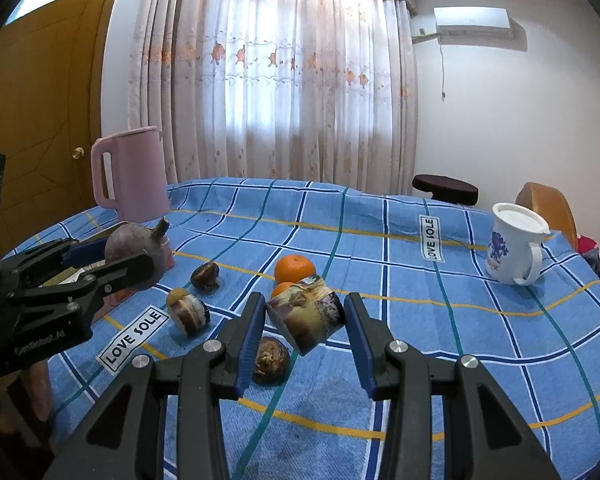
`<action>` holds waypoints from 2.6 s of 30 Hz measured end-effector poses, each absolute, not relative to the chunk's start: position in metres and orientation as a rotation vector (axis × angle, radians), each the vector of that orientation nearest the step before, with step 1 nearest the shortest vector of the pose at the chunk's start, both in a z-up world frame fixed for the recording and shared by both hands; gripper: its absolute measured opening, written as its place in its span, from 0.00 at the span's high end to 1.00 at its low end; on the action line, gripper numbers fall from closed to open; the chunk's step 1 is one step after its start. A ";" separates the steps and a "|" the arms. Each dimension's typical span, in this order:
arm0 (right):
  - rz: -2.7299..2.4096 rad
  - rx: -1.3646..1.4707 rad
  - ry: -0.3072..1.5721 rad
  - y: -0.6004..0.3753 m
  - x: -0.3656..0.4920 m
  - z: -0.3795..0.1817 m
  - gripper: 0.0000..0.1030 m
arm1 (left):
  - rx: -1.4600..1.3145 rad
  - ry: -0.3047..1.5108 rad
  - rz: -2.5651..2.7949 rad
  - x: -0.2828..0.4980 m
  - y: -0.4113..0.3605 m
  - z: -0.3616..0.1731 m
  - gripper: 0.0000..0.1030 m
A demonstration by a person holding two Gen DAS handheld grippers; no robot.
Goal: Organize fruits
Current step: 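Carry the purple fruit with the left tool while the right tool carries the cylinder over the tin, then open both tools to drop the purple fruit and printed cylinder into the tin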
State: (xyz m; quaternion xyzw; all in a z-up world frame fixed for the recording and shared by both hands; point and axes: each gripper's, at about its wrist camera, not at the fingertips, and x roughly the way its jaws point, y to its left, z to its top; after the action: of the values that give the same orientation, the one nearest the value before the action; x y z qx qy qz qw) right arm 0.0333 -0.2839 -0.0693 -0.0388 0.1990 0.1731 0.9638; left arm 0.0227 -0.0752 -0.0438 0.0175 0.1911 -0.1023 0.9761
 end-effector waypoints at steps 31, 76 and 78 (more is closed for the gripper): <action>0.565 -0.139 0.343 -0.183 0.053 -0.023 0.58 | -0.010 0.410 -0.015 0.030 0.006 -0.033 0.49; 0.808 -0.225 0.593 -0.042 0.085 -0.073 0.44 | -0.054 0.539 0.188 0.032 0.112 -0.051 0.35; 0.801 -0.196 0.576 -0.053 0.085 -0.066 0.38 | -0.065 0.519 0.192 0.028 0.111 -0.045 0.23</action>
State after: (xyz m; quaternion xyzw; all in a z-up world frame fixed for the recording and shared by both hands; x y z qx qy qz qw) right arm 0.0845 -0.0526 -0.0663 -0.0940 0.2760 0.3838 0.8762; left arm 0.0285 0.1110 -0.0452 -0.0322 0.2561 0.0947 0.9615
